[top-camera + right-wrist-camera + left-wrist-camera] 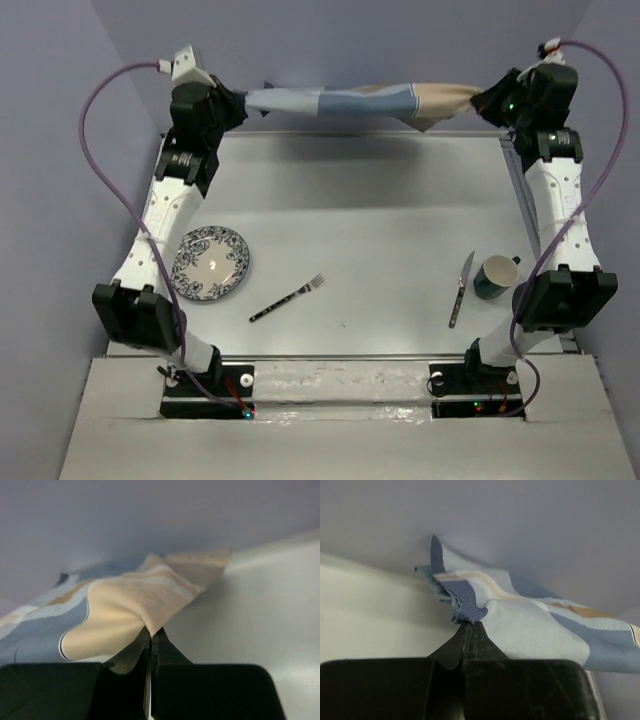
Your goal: Set the dinner table for one person
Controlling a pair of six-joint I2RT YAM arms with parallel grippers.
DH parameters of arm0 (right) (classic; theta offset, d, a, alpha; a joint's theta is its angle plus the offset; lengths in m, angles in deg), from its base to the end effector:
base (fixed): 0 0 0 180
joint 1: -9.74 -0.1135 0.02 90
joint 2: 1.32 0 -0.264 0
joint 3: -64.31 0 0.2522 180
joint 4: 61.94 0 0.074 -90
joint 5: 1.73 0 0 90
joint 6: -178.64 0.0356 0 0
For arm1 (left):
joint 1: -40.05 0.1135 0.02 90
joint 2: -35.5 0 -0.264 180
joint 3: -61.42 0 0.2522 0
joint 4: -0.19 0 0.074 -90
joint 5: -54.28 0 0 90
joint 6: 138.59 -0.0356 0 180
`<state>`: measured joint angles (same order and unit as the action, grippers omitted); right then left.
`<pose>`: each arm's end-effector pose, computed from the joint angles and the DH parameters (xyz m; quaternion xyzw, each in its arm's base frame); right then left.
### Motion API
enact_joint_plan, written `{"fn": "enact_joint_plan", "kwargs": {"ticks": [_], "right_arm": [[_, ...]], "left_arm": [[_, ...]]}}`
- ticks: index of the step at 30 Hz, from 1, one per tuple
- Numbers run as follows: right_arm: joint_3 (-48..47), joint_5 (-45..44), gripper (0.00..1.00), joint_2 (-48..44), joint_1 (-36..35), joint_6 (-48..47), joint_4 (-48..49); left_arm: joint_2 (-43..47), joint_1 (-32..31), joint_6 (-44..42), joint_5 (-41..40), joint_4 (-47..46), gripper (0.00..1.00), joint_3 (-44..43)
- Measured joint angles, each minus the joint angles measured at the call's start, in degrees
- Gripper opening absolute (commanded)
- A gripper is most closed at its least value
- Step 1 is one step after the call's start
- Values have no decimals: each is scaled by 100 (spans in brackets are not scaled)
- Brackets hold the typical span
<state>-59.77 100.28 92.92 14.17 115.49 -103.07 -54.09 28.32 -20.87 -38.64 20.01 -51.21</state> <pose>0.3645 -0.0208 0.4810 0.1434 0.7584 0.2019 0.6029 0.3524 -0.0713 0.4824 -0.1139 0.6775 -0.2287 0.6897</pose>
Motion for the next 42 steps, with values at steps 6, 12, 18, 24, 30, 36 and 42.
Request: {"fn": "enact_joint_plan", "kwargs": {"ticks": [6, 12, 18, 24, 30, 36, 42], "right_arm": [[3731, 402, 2, -468, 2, 205, 951], [5274, 546, 3, 57, 2, 323, 1040], [5823, 595, 3, 105, 2, 363, 1346], [6629, 608, 2, -494, 2, 400, 1421], [7206, 555, 2, -1456, 2, 490, 1220], [7265, 380, 2, -1928, 2, 498, 1003], [7261, 160, 22, -1910, 2, 487, 824]], "left_arm": [[1145, 136, 223, 426, -1150, 2, 3556], [1084, 149, 573, 734, -1764, 2, 6004], [992, 146, 691, 846, -2070, 2, 6500], [1880, 146, 730, 800, -2094, 2, 6896], [2332, 146, 785, 717, -1700, 4, 7106], [2750, 146, 872, 699, -1228, 15, 7337], [3097, 146, 935, 728, -968, 45, 7528]]}}
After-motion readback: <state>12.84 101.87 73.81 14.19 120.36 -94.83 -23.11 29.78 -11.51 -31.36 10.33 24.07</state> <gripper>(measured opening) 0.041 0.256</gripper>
